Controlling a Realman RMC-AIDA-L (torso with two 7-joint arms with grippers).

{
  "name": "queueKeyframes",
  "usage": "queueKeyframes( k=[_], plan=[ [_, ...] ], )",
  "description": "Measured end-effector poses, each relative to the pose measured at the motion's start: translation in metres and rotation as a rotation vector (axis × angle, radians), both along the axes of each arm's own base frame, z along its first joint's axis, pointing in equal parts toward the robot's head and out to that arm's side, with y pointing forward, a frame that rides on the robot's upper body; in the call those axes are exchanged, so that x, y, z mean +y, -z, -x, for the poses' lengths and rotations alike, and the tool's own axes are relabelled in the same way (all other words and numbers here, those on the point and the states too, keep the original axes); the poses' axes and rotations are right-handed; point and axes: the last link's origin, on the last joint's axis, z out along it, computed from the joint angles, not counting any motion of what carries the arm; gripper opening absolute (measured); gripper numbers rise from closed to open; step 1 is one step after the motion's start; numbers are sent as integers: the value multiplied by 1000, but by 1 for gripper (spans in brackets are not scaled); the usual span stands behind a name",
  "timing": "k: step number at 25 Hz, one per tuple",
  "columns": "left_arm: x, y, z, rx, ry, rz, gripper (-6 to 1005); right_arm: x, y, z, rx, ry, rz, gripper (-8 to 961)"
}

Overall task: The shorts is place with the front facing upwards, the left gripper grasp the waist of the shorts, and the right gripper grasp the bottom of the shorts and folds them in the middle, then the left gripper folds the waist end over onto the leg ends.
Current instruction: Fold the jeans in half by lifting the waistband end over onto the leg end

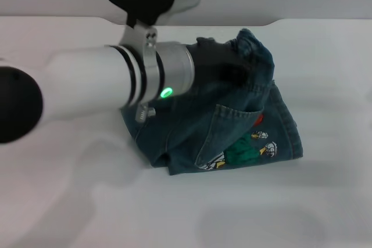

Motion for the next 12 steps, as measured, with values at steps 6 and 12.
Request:
queueKeyframes(
  k=[6, 12],
  plan=[
    [-1, 22, -2, 13, 41, 10, 108, -1, 0, -2, 27, -3, 7, -3],
    [3, 34, -10, 57, 99, 21, 339, 0, 2, -1, 26, -8, 23, -3]
  ],
)
